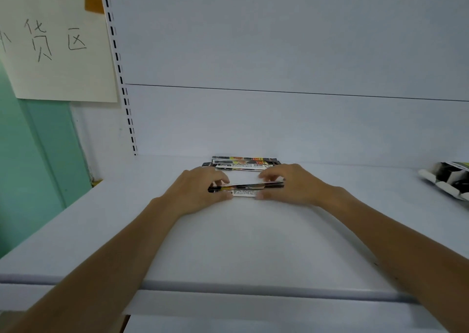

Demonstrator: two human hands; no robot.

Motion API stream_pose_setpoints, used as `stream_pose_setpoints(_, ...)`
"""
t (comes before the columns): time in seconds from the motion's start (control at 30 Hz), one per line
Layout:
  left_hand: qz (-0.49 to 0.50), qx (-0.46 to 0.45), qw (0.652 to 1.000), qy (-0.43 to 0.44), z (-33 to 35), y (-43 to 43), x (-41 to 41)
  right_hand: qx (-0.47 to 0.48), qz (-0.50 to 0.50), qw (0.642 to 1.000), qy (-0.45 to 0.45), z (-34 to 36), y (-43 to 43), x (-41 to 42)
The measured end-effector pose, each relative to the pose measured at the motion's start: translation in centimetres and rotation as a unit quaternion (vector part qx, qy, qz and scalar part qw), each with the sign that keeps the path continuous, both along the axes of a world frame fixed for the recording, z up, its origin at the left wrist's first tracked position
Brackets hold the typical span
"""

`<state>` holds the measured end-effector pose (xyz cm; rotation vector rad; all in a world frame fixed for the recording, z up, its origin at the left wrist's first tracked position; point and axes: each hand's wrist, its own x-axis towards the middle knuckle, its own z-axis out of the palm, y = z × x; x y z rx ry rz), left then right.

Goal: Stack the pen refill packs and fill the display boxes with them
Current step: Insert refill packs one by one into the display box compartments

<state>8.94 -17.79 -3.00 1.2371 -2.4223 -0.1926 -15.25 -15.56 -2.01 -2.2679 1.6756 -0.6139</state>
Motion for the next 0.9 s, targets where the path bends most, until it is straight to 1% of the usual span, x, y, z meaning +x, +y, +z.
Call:
stream_pose_setpoints(0.03, -0.001, -0.026, 0.999, -0.026, 0.1, 0.1, -0.2, -0.02, 0.013, 0.998, 0.06, 0.0, 0.3, 0.2)
stream_pose_setpoints(0.1, -0.008, -0.097, 0.992, -0.084, 0.2, 0.3, -0.6, -0.078, 0.034, 0.983, 0.164, 0.1, 0.9, 0.6)
stream_pose_setpoints(0.17, -0.008, -0.136, 0.985, -0.105, 0.3, 0.8, -1.1, -0.122, 0.043, 0.963, 0.236, 0.1, 1.1, 0.8)
stream_pose_setpoints(0.2, -0.004, -0.138, 0.985, -0.105, 0.4, 1.0, -1.2, -0.143, 0.054, 0.955, 0.253, 0.0, 1.2, 0.8)
stream_pose_setpoints(0.27, 0.005, -0.141, 0.985, -0.099, 0.6, 1.7, -1.5, -0.233, 0.092, 0.928, 0.276, -0.3, 1.5, 0.5)
stream_pose_setpoints(0.3, 0.006, -0.145, 0.984, -0.101, 0.8, 2.0, -1.7, -0.265, 0.106, 0.918, 0.274, -0.4, 1.9, 0.2)
stream_pose_setpoints(0.47, 0.023, -0.162, 0.981, -0.107, 2.3, 3.4, -4.2, -0.311, 0.097, 0.915, 0.236, 0.3, 4.0, -2.1)
stream_pose_setpoints(0.5, 0.025, -0.175, 0.979, -0.106, 2.6, 3.7, -4.8, -0.323, 0.083, 0.92, 0.206, 0.5, 4.3, -2.8)
stream_pose_setpoints(0.53, 0.025, -0.184, 0.977, -0.101, 2.9, 3.9, -5.3, -0.315, 0.052, 0.936, 0.15, 0.7, 4.7, -3.6)
stream_pose_setpoints(0.57, 0.025, -0.184, 0.978, -0.089, 3.2, 4.2, -5.8, -0.282, 0.005, 0.957, 0.058, 1.1, 5.2, -4.4)
stream_pose_setpoints(0.6, 0.027, -0.177, 0.981, -0.071, 3.5, 4.6, -6.4, -0.235, -0.04, 0.968, -0.073, 1.4, 6.0, -4.9)
stream_pose_setpoints(0.63, 0.027, -0.17, 0.984, -0.054, 3.6, 5.1, -7.2, -0.183, -0.072, 0.959, -0.203, 1.6, 6.5, -5.5)
stream_pose_setpoints(0.67, 0.024, -0.165, 0.985, -0.044, 3.8, 5.6, -8.1, -0.13, -0.093, 0.937, -0.31, 1.8, 7.1, -6.1)
stream_pose_setpoints(0.7, 0.018, -0.167, 0.985, -0.045, 3.9, 6.1, -9.2, -0.089, -0.109, 0.916, -0.376, 2.1, 7.5, -6.5)
stream_pose_setpoints(0.73, 0.009, -0.174, 0.983, -0.058, 4.0, 6.5, -10.5, -0.063, -0.119, 0.901, -0.413, 2.3, 8.0, -7.0)
stream_pose_setpoints(0.77, 0.002, -0.183, 0.98, -0.077, 4.0, 6.9, -11.9, -0.061, -0.13, 0.893, -0.426, 2.3, 8.3, -7.6)
stream_pose_setpoints(0.83, -0.006, -0.181, 0.977, -0.111, 3.9, 7.5, -14.8, -0.109, -0.162, 0.89, -0.412, 2.6, 9.2, -9.3)
stream_pose_setpoints(0.9, -0.015, -0.143, 0.982, -0.119, 3.8, 8.1, -17.8, -0.156, -0.184, 0.896, -0.373, 2.9, 10.0, -11.7)
